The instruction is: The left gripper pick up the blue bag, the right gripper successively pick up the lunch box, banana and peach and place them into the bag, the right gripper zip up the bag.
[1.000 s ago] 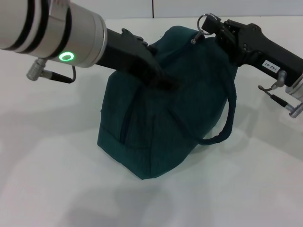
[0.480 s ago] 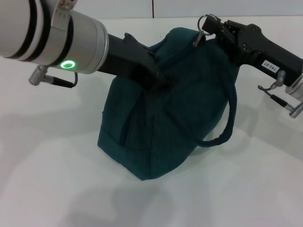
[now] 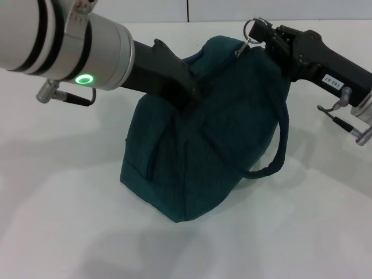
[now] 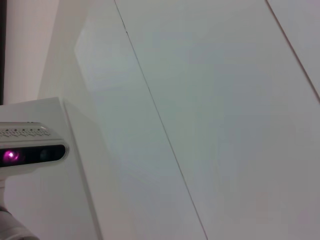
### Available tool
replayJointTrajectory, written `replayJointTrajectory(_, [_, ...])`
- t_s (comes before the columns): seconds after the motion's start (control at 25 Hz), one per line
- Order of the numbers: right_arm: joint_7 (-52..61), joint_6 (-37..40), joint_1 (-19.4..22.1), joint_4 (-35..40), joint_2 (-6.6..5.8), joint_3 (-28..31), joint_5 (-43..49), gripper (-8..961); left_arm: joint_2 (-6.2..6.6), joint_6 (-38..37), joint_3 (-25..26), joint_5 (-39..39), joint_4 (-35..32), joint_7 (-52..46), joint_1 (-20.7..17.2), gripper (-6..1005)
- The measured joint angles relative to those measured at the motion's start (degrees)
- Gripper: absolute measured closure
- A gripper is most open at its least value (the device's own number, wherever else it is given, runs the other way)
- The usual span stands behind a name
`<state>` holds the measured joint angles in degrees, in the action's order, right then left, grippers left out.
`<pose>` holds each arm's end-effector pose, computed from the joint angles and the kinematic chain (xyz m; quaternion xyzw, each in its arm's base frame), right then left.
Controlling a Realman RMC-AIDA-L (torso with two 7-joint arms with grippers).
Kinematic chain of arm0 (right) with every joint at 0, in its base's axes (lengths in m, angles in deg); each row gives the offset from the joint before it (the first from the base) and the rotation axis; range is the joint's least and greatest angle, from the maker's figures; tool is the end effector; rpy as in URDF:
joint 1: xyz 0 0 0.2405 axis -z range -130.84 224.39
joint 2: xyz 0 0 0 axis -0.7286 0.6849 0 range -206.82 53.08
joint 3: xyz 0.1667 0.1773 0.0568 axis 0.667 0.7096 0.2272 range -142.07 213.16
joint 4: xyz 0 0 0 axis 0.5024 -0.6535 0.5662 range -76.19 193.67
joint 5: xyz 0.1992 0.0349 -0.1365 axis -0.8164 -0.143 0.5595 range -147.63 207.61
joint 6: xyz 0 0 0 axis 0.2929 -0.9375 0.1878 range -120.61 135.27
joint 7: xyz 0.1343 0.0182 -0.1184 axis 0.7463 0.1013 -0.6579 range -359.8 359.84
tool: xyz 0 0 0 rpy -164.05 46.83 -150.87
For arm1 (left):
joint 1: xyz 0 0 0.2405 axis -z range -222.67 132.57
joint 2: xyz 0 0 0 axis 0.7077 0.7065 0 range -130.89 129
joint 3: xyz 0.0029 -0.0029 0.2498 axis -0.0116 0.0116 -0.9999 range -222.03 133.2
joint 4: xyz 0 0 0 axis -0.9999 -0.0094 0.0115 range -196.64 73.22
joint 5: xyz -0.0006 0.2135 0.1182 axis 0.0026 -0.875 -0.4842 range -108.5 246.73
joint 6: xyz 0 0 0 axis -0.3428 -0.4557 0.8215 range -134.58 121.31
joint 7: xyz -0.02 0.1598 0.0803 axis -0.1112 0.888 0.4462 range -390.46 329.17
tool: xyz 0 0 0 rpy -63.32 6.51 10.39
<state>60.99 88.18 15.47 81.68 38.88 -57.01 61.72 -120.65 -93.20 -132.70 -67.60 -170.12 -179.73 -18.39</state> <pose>0.1763 0.3892 -0.0454 -0.8215 0.1904 0.5078 0.1763 -0.0483 0.3450 -0.0045 -0.9672 -0.1552 0.0109 0.2009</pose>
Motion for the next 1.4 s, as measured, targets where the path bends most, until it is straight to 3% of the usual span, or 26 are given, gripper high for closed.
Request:
replayJointTrajectory(0.32, [0.02,0.01,0.41,-0.96,-0.01,0.91,-1.65,876,0.0,0.04,-0.08,0.41,-0.3,2.21,-0.49,940])
replayJointTrajectory(0.56, [0.12,-0.27,0.55,-5.12,-0.11,5.7,-2.02,873,0.12,-0.02,1.33,4.12,-0.84,3.9,-1.7,950])
replayJointTrajectory(1.04, [1.65,-11.74,0.79,-8.71,-0.31,7.2,-1.79,867,0.0,2.24,7.3,14.2,-1.55,9.79,-5.02,951])
replayJointTrajectory(1.4, [2.72,-6.62,2.57,-8.18,-0.53,8.67,-2.12,862,0.0,6.12,7.22,14.89,4.61,11.84,-5.2,950])
